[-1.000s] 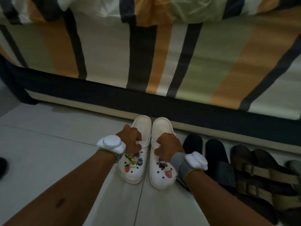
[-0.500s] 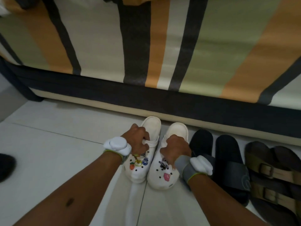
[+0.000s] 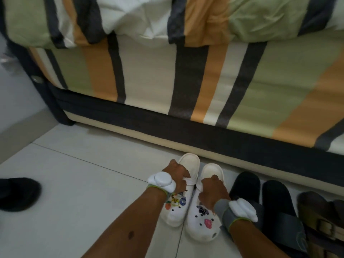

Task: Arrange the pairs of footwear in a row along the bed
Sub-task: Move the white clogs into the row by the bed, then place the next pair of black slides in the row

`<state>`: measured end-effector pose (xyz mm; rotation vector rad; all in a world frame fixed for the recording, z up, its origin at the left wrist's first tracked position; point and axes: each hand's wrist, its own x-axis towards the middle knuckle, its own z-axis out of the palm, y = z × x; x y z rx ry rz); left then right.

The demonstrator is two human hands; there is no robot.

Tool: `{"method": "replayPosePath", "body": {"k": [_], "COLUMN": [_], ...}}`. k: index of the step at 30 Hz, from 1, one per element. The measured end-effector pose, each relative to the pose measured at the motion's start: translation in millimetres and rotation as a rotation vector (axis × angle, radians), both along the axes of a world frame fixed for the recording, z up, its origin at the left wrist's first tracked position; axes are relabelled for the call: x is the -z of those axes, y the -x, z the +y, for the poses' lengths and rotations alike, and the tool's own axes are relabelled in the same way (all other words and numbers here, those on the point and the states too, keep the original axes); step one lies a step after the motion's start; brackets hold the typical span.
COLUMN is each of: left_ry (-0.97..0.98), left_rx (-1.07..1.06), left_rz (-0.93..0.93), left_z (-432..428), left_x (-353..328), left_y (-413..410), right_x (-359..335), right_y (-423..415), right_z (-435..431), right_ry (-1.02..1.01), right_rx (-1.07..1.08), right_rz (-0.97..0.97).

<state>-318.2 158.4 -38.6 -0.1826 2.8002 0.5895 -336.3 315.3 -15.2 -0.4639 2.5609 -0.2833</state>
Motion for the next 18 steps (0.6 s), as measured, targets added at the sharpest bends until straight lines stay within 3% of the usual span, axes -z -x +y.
{"method": "replayPosePath", "body": {"k": [5,7,12,18], "left_ry": [-0.030,-0.059,-0.010,0.170], "left_rx": [-0.015,-0.085,-0.352,-0.708], "left_rz": [0.070,0.125,0.240,0.162], "left_z": [3,-15,-117,-269], "left_x": [-18,-31,-85,-125], "left_y": [-17,-38,-96,-248], "right_x": [-33,-52,-92,-106], "right_y": [-13,-19,-55,-142], "right_z": [-19,-53,-159,-305], "right_ry": [0.064,0.123,0.254,0.347], "right_rx": [-0.033,-0.139,-0.333,-0.659], "right_rz": [0.136,0.174,0.224,0.252]}}
